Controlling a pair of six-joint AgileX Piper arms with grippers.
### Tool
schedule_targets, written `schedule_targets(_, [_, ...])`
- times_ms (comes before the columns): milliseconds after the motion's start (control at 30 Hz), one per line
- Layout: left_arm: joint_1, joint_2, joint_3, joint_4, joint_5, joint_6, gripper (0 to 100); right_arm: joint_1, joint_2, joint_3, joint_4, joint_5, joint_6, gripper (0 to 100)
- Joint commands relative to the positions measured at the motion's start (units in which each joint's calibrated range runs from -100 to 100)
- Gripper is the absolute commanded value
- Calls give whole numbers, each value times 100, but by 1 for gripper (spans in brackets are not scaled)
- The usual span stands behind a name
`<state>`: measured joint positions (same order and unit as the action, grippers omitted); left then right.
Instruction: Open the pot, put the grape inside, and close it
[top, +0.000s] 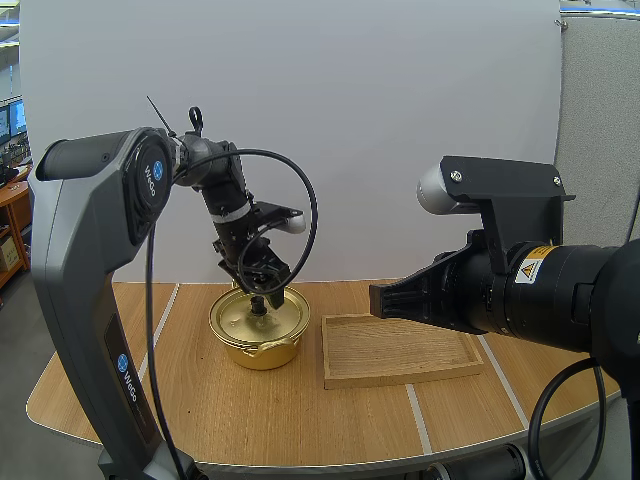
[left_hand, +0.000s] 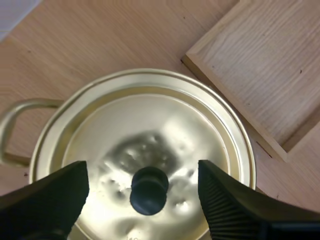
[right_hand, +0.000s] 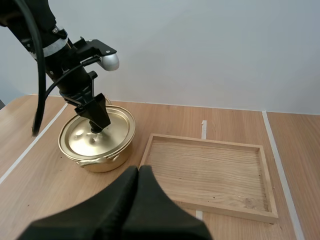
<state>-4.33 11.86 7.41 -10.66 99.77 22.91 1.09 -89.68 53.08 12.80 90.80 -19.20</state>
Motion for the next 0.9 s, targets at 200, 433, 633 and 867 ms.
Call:
schedule_targets(200, [-19,-797,-407,346,23,-213,100,6,-43,26,20,-49,17,0])
schedule_targets(433, [-19,-1691,-683,935,23,-555,100,6,-43,26,20,-49,17,0])
schedule_targets(633, [-19,-2636,-728,967,23,-711,100,6,-43,26,20,-49,17,0])
schedule_targets(867, [-19,-3622,-728,967,23,-819,100,6,-43,26,35,-48,17,0])
